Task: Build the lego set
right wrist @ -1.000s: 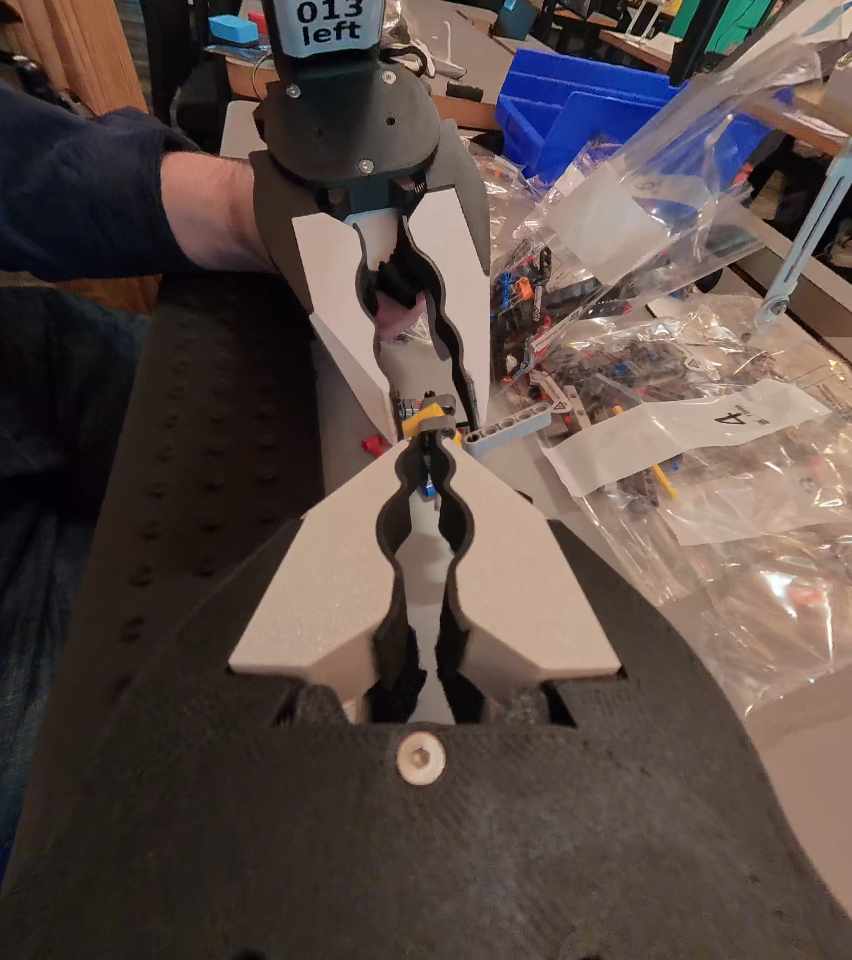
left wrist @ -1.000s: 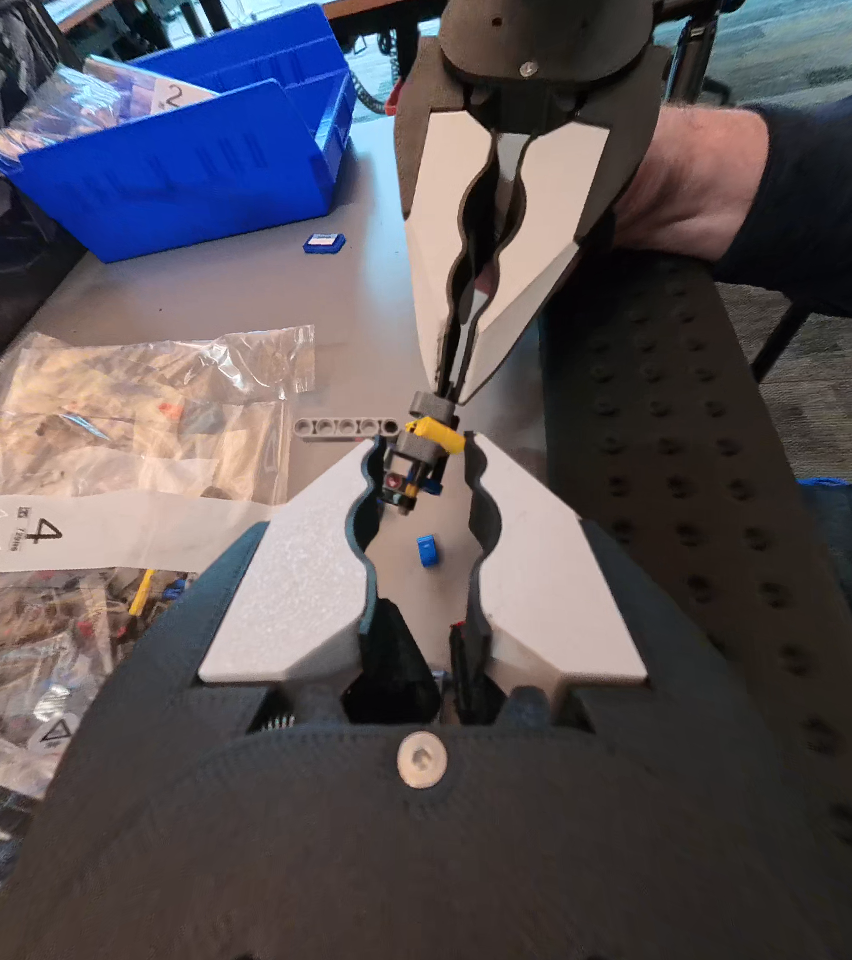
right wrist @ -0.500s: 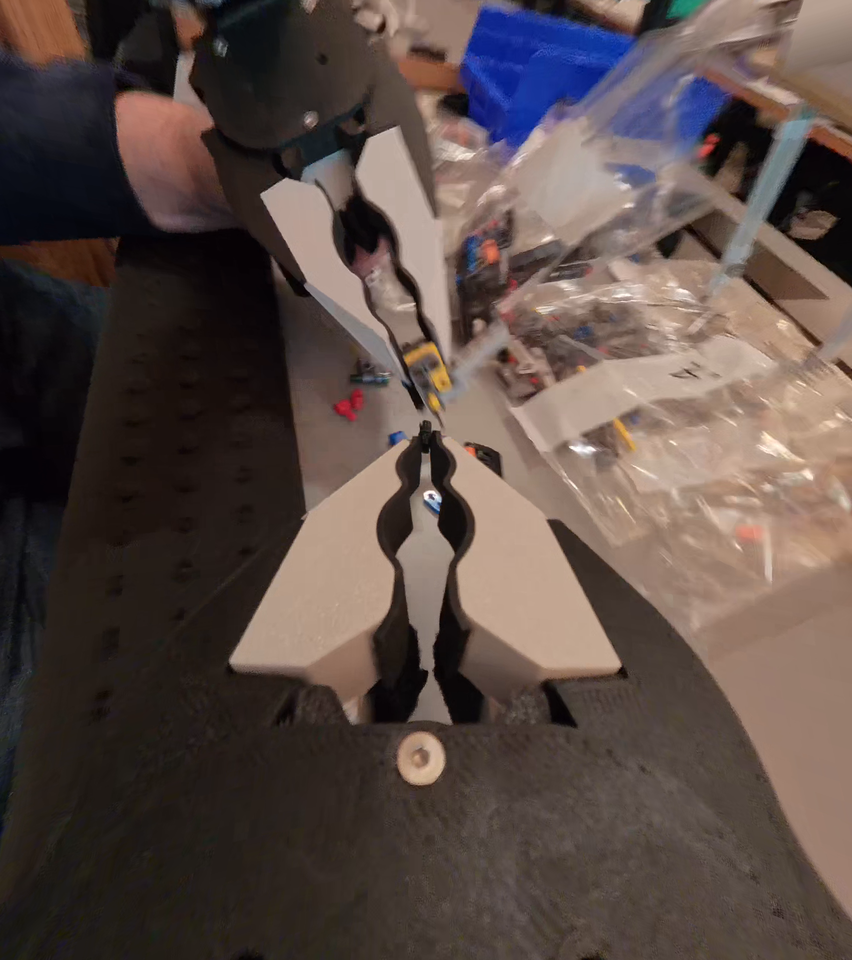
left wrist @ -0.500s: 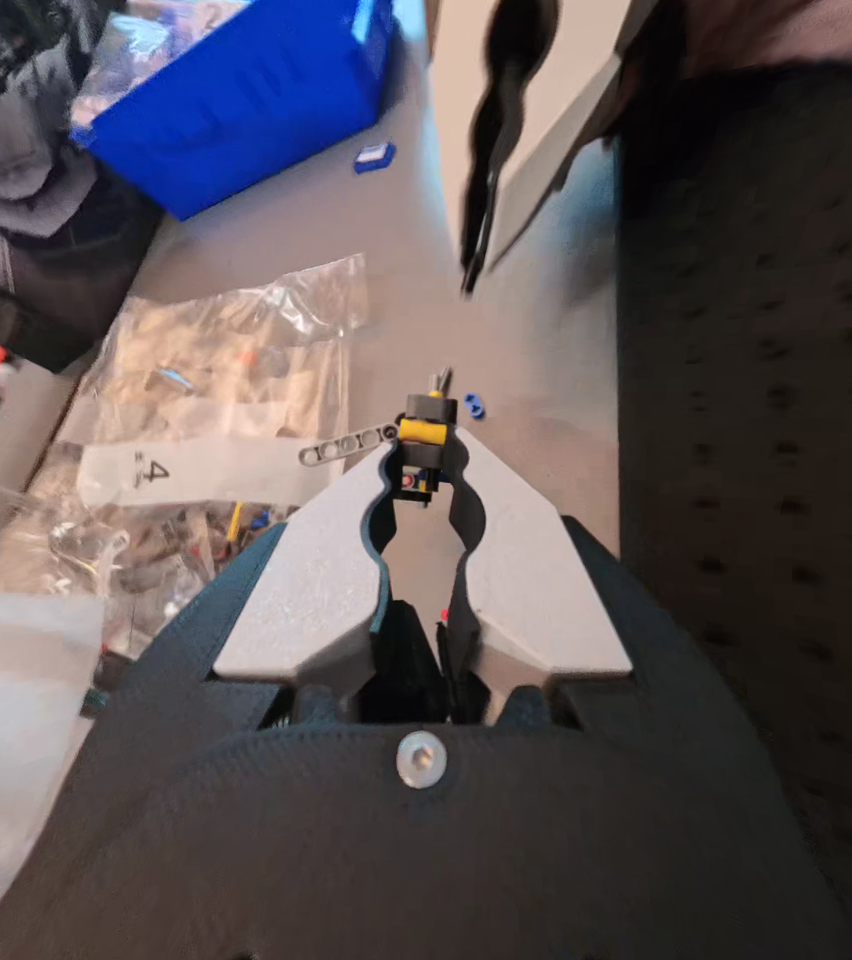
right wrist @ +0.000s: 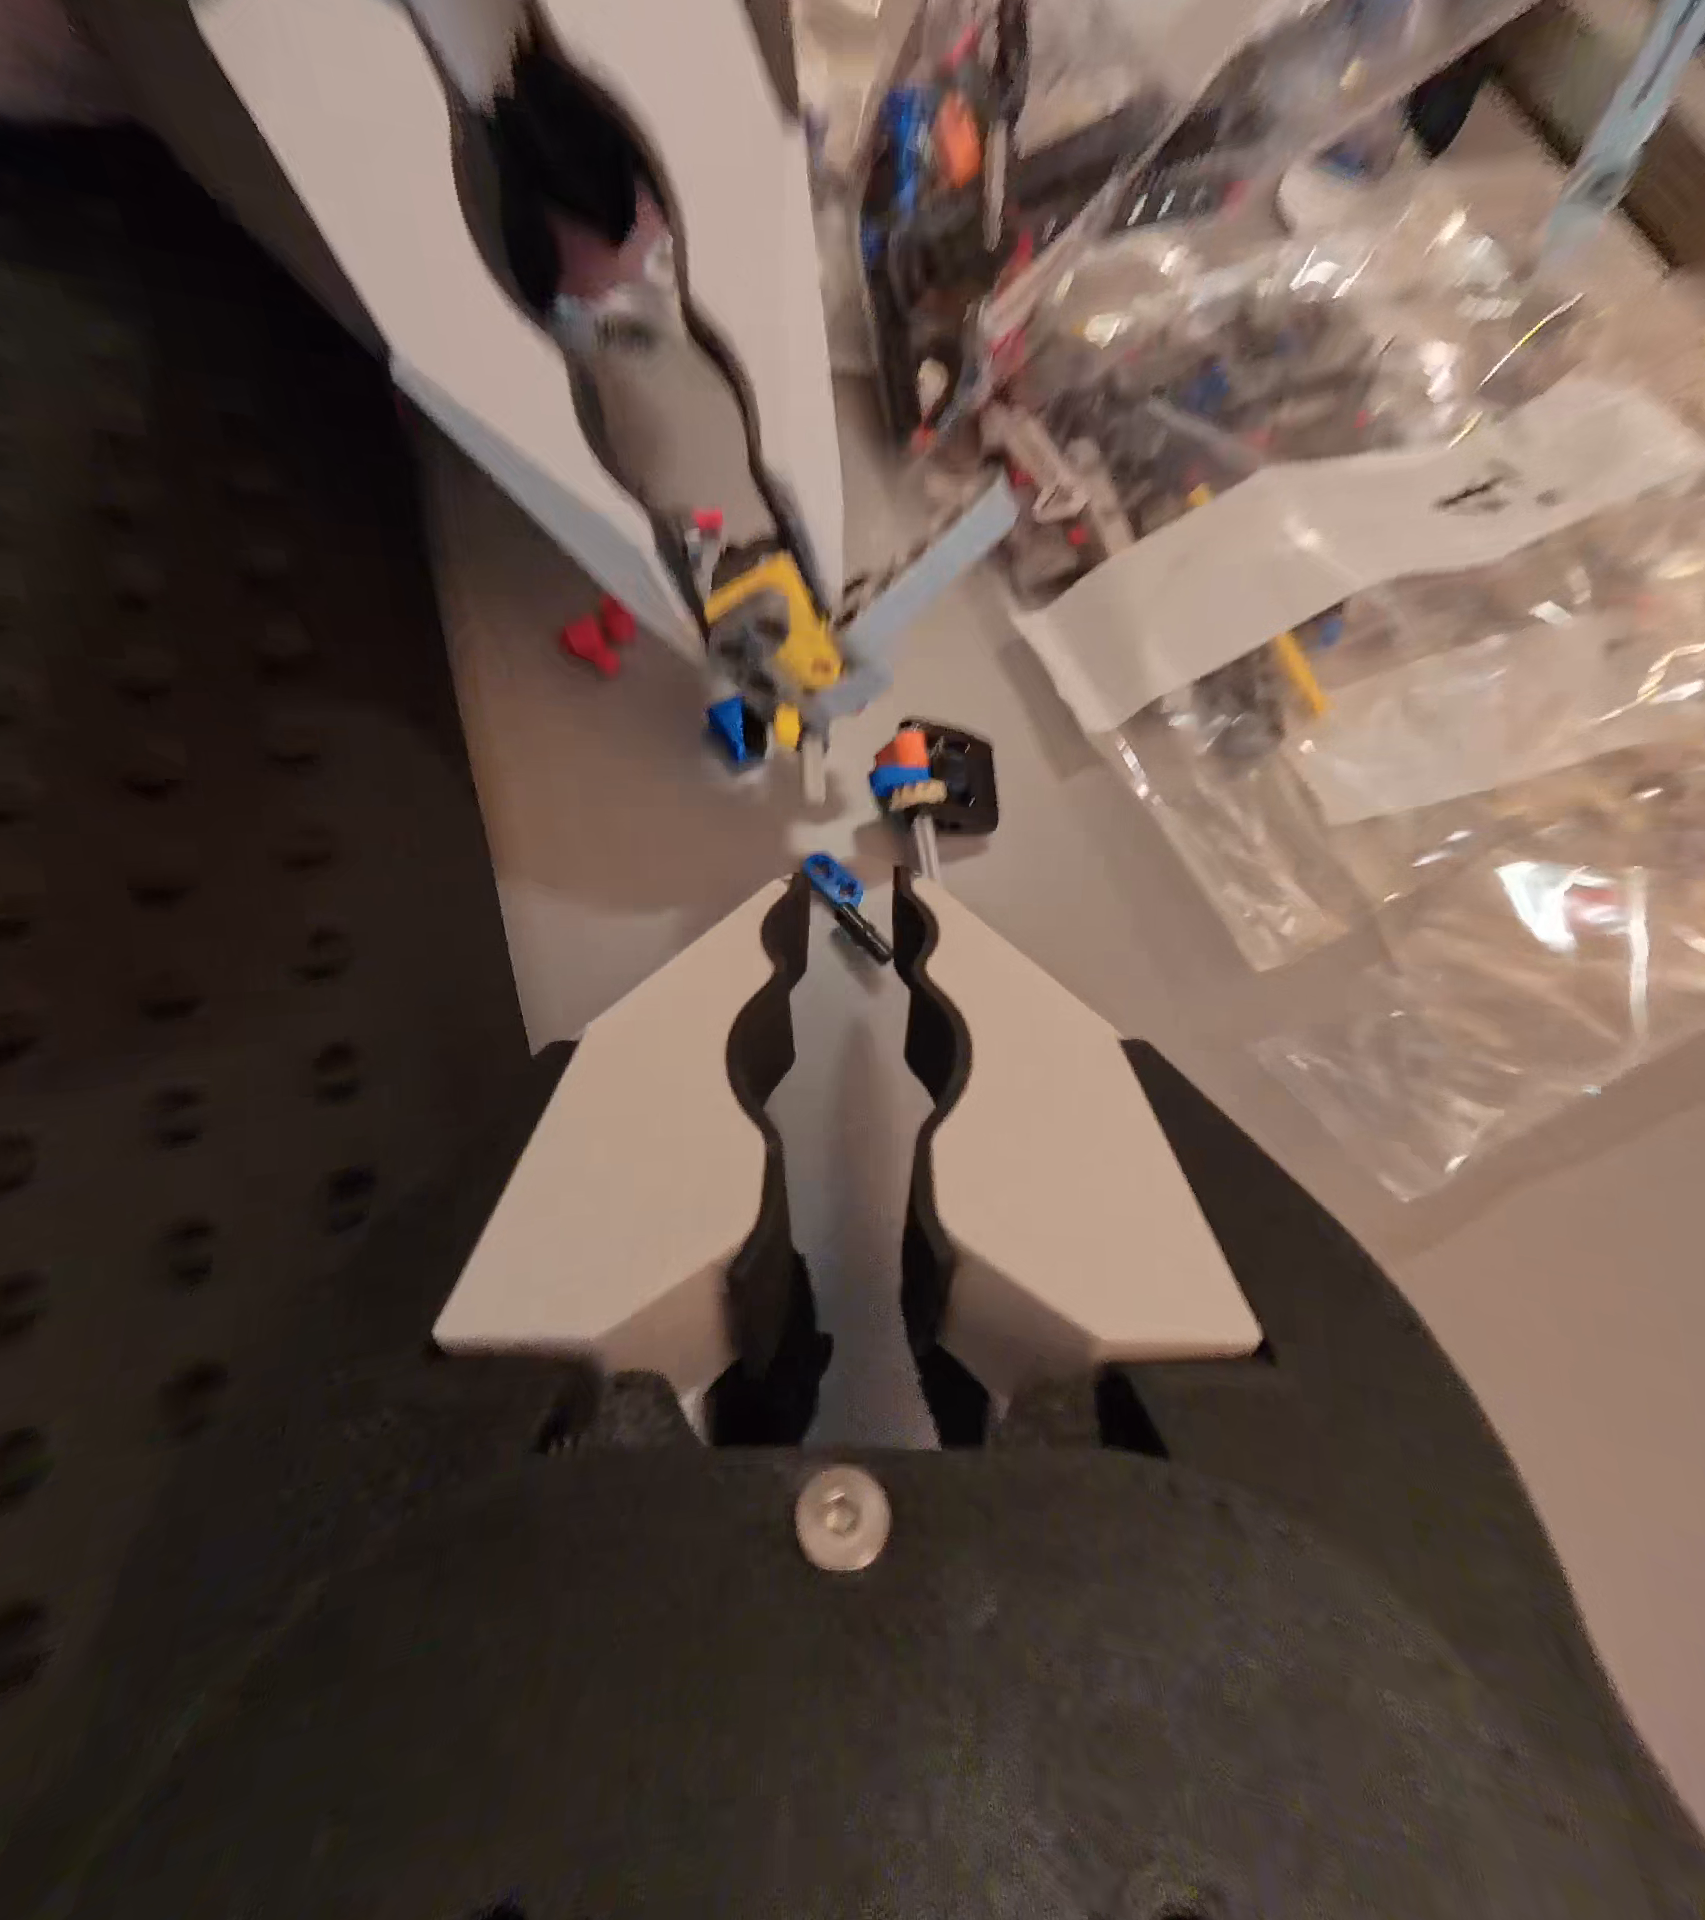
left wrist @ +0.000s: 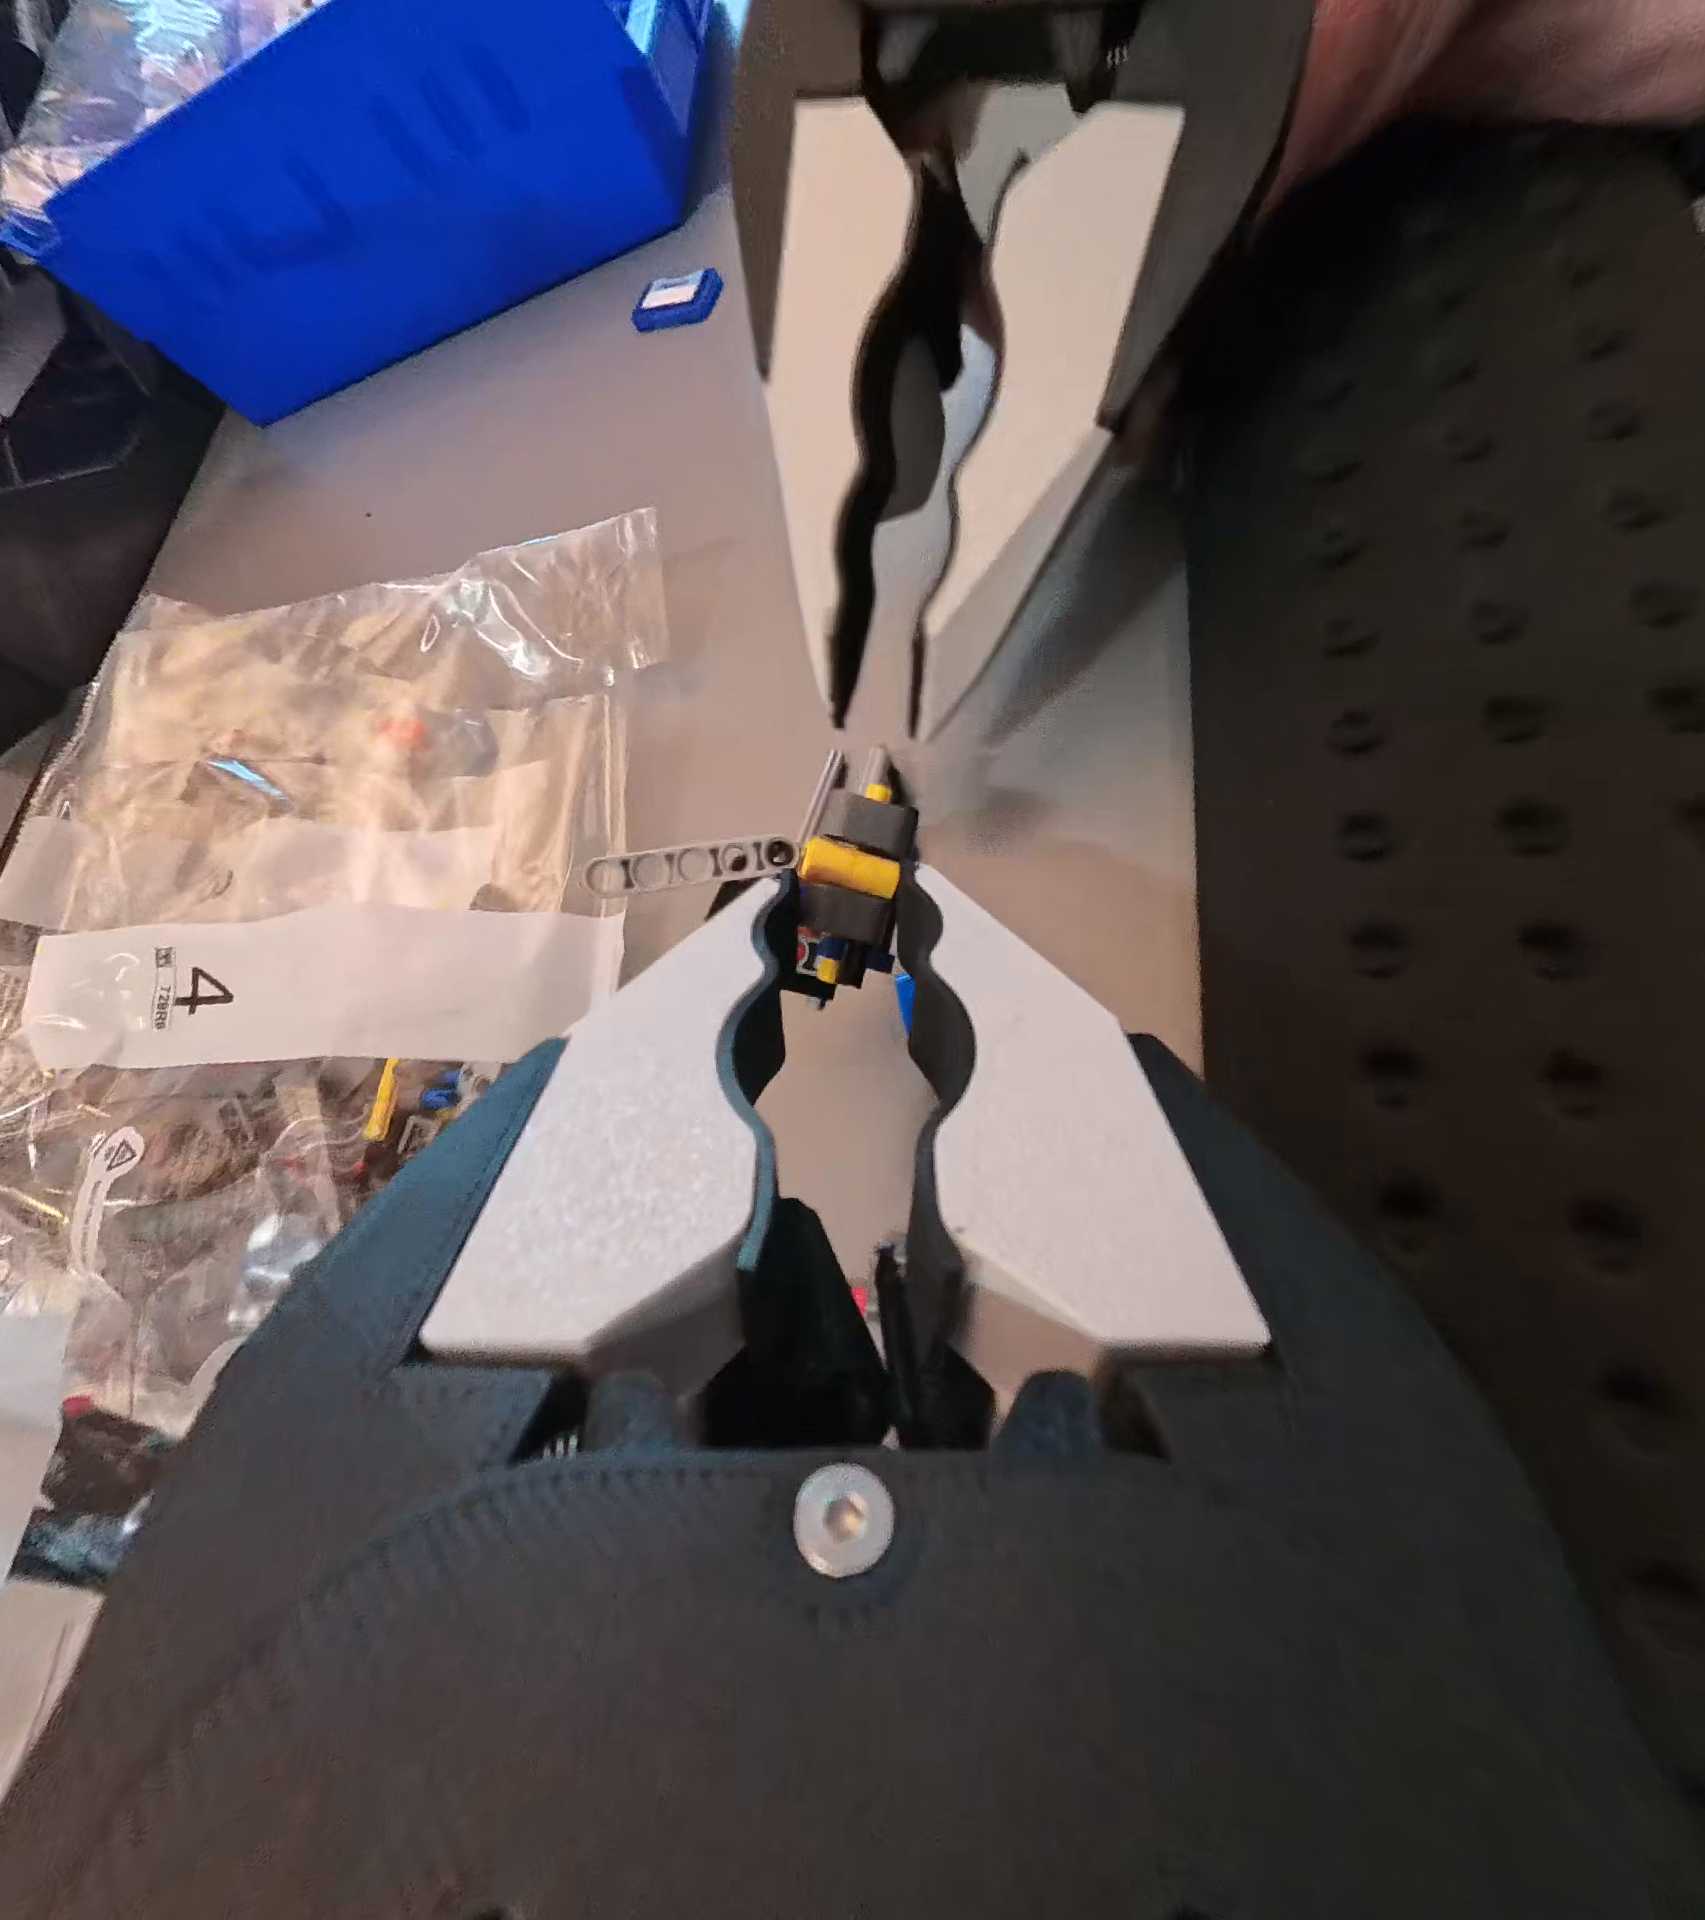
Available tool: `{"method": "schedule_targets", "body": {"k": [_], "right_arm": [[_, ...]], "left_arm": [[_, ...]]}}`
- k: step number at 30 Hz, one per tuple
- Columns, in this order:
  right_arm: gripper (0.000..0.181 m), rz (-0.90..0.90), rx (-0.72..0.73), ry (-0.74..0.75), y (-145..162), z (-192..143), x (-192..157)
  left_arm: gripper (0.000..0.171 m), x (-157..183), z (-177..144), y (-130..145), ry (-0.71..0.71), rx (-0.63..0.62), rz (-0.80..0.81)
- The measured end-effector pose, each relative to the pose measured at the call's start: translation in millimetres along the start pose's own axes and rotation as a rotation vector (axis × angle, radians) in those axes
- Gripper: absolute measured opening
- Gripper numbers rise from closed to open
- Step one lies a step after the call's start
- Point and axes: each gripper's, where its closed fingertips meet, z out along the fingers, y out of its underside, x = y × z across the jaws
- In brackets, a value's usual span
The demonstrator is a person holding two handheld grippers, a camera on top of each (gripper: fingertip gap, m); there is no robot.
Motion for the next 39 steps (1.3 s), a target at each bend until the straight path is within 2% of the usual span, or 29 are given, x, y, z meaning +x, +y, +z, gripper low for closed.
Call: {"method": "schedule_targets", "body": {"k": [3, 5, 8, 13, 25, 39], "right_arm": [[0.017, -0.028, 0.127, -0.011, -27, -7, -7], [0.023, -0.072, 0.135, 0.002, -34, -2, -11], [0.023, -0.130, 0.113, 0.008, -39, 8, -18], [0.012, -0.143, 0.090, 0.030, -39, 10, -17], [0.011, -0.086, 0.159, -0.014, -44, -5, -19], [0.011, -0.095, 0.230, -0.052, -49, -13, -26]], "left_arm": [[0.018, 1, 3, -1, -0.005, -0.007, 0.013], [0.018, 2, 3, -2, -0.008, -0.005, 0.018], [0.017, 3, 3, -5, -0.003, 0.009, 0.006], [0.018, 1, 3, -4, -0.011, 0.007, 0.005], [0.016, 2, -5, -15, -0.010, 0.072, 0.026], [0.015, 10, -13, -21, 0.072, 0.130, -0.028]]}}
